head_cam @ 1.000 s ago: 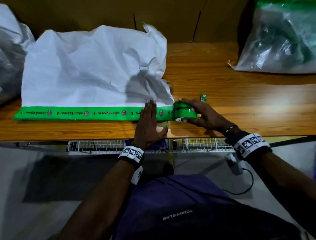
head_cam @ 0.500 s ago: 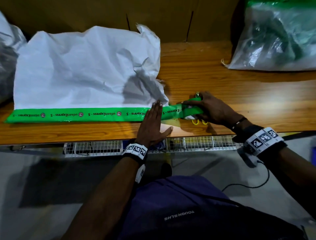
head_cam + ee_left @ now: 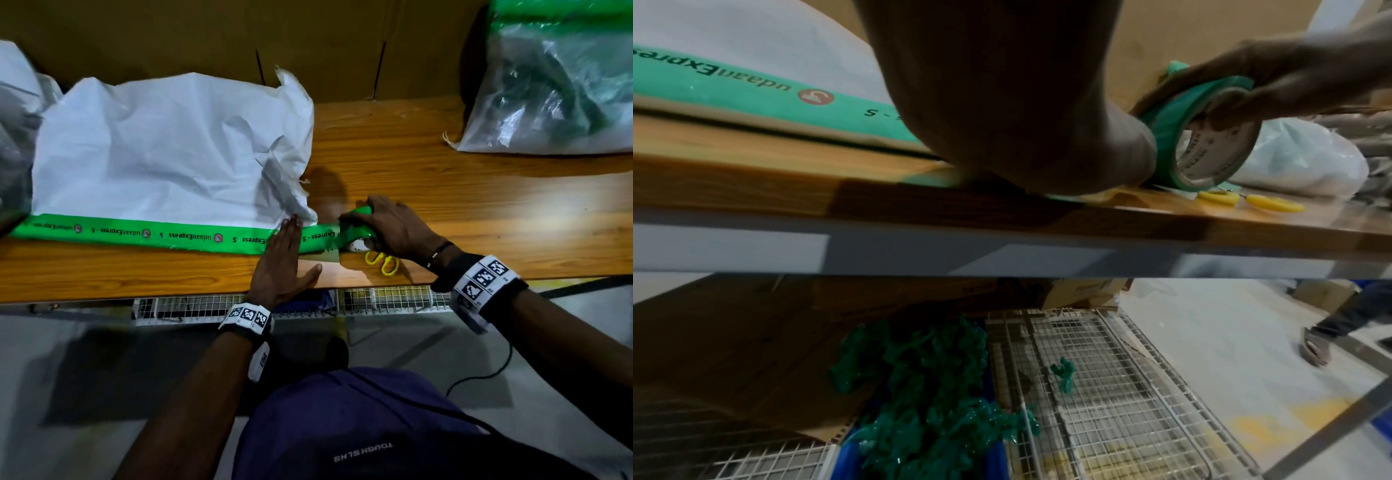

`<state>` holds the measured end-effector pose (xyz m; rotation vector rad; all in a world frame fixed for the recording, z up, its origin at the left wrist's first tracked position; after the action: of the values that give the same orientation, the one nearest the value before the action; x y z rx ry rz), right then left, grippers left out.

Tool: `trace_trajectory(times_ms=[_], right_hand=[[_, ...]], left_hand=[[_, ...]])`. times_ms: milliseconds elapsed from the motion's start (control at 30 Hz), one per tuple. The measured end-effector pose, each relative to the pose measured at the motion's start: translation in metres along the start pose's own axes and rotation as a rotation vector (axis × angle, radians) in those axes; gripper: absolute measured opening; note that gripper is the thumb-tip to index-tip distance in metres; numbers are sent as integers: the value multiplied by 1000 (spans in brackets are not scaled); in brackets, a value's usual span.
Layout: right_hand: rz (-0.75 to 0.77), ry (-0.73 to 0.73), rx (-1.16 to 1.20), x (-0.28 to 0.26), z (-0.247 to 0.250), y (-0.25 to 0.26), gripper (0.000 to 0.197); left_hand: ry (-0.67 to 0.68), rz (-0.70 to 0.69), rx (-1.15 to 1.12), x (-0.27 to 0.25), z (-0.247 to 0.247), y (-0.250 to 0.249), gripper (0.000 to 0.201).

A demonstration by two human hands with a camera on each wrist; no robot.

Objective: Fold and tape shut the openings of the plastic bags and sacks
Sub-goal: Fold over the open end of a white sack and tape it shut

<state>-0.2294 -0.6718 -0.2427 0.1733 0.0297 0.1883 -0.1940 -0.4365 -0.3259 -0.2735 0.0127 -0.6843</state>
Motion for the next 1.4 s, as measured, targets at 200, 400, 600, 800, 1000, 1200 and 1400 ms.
trace_trajectory(times_ms=[200, 400, 600, 800, 1000, 1200, 1400], right_hand=[[37, 38, -234, -6, 4, -3, 72], [3, -21, -48, -12, 8, -9, 83], [-71, -48, -120, -17, 1, -10, 78], [-21, -45, -220, -11, 3, -1, 63], [-91, -74, -106, -15, 5, 1, 81], [-196, -94, 73, -33, -9, -7, 102], [-281, -172, 277, -47, -4, -8, 94]], left_hand=[[-7, -5, -2, 0, -2, -2, 105], [-93, 16, -38, -1, 2, -10, 101], [-128, -102, -145, 6, 2, -73, 96], [-10, -67, -27, 10, -21, -77, 97], [-50, -70, -132, 11, -13, -76, 88], [-130, 1, -97, -10, 1, -57, 85], [9, 13, -6, -7, -6, -48, 86]])
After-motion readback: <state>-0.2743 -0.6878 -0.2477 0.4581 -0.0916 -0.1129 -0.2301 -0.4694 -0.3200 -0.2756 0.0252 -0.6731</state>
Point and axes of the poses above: each hand's wrist, its own x-axis towards the middle knuckle, its own z-axis out of the back of the hand, y = z × x, the point moved 6 cm from there along x, towards the middle knuckle, and after that the axes turned 7 degrees about -y, right-handed, at the moved point
